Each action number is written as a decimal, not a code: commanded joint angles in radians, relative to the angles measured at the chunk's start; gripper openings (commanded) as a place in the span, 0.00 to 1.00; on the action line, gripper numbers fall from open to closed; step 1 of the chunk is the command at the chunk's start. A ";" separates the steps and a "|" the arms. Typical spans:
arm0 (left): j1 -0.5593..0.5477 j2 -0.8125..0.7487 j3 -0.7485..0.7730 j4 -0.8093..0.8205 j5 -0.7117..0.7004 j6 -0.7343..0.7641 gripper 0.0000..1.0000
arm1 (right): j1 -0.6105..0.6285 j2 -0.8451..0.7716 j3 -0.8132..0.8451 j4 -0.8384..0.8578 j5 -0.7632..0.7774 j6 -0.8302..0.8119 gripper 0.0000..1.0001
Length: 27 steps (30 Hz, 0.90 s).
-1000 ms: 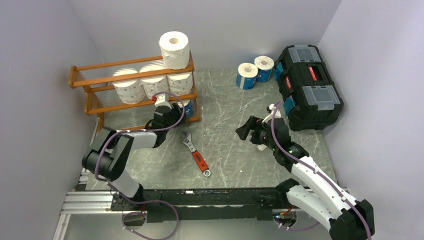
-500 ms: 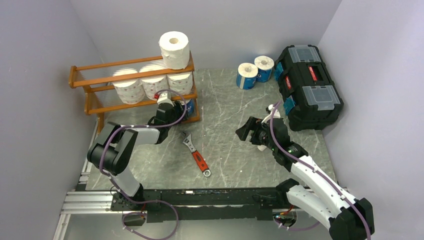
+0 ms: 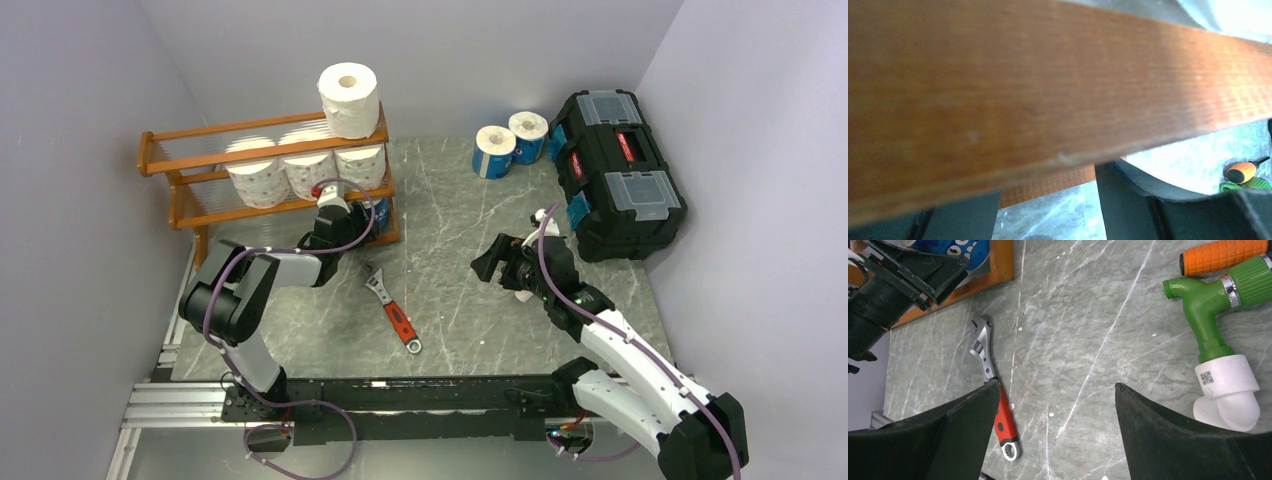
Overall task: Place and organize the paper towels onto the shelf
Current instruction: Place the paper towel on the shelf.
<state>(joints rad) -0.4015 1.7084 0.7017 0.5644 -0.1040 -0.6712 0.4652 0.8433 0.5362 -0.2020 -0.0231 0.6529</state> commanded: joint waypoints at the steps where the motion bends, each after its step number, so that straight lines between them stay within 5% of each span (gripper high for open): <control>1: 0.001 -0.018 0.005 0.065 0.027 -0.012 0.68 | -0.003 0.004 0.005 0.016 0.019 -0.012 0.87; 14: 0.001 -0.204 -0.089 -0.005 -0.015 -0.024 0.76 | -0.004 -0.002 0.027 -0.001 0.049 -0.014 0.87; 24: -0.043 -0.772 -0.228 -0.669 -0.180 -0.175 0.87 | -0.005 0.024 0.065 0.014 0.096 0.024 0.88; 27: -0.075 -0.926 -0.259 -0.819 -0.224 -0.199 0.99 | -0.006 0.062 0.105 0.026 0.145 0.040 0.87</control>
<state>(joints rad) -0.4393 0.9344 0.4782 0.0471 -0.2367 -0.8040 0.4652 0.8677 0.5533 -0.2180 0.0448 0.6655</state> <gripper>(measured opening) 0.916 0.877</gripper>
